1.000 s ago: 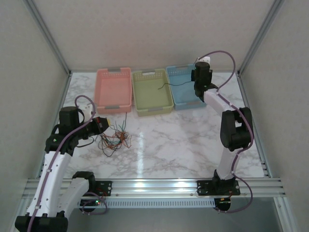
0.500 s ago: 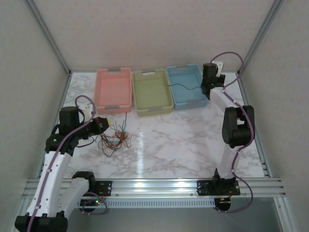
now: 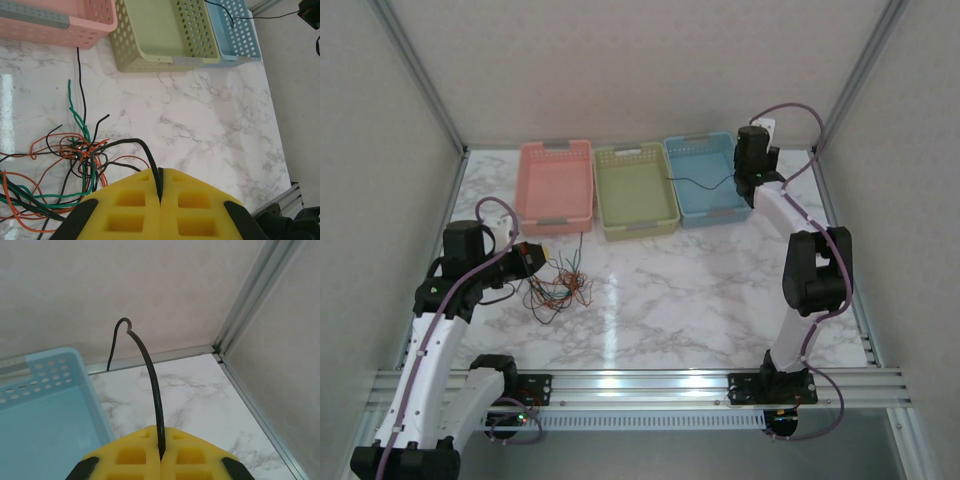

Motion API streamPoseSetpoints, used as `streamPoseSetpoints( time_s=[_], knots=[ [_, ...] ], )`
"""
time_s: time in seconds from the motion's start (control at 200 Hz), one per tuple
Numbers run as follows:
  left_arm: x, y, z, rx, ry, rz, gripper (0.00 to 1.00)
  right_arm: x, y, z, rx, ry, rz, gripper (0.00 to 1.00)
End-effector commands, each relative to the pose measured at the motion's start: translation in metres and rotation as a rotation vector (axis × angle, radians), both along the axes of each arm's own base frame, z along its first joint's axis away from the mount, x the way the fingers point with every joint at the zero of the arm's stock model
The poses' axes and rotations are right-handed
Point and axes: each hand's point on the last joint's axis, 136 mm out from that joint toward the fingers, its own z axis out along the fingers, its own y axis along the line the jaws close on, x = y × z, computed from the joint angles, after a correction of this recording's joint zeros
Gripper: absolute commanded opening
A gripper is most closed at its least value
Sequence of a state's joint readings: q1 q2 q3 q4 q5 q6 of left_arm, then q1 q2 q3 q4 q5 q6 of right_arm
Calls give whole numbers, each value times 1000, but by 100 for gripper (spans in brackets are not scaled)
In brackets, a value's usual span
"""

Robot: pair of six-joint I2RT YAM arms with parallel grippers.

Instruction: Untangle the cables

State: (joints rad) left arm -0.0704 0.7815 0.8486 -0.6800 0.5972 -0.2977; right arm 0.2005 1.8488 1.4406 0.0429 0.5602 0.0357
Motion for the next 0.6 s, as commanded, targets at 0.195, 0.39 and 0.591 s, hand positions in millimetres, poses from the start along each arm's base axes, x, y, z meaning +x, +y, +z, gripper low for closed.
streamPoseSetpoints(
  time_s=[0.195,0.39,0.591],
  knots=[
    [-1,-2,-4,9,-5,-17,0,23,60,-5,-49,58,263,0],
    [-1,-2,-4,10,-2,-18,0,21,8,-5,-198,65,-29,0],
    [0,-3,-5,8,3,-22,0,3,-58,28,-231,17,-208,0]
  ],
)
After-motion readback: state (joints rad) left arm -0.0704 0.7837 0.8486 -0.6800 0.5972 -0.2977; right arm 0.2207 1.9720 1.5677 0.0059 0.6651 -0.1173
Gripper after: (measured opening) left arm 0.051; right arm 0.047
